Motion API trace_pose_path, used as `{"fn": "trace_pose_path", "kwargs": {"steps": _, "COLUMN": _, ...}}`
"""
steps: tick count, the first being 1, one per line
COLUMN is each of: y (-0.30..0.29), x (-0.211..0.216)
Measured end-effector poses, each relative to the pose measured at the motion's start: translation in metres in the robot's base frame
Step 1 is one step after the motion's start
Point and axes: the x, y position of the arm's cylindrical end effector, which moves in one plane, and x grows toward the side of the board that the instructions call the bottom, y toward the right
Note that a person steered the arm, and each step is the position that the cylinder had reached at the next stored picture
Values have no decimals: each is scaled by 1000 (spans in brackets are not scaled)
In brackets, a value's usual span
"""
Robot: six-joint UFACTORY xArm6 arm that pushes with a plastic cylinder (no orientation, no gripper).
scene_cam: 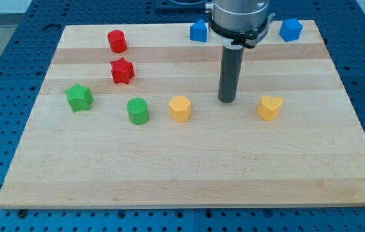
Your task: Move your arm to the yellow heart
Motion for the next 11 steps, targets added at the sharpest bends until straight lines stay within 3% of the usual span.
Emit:
{"fn": "trace_pose_path", "kwargs": {"steps": 7, "y": 6, "x": 23}}
{"fn": "trace_pose_path", "kwargs": {"steps": 11, "y": 31, "x": 58}}
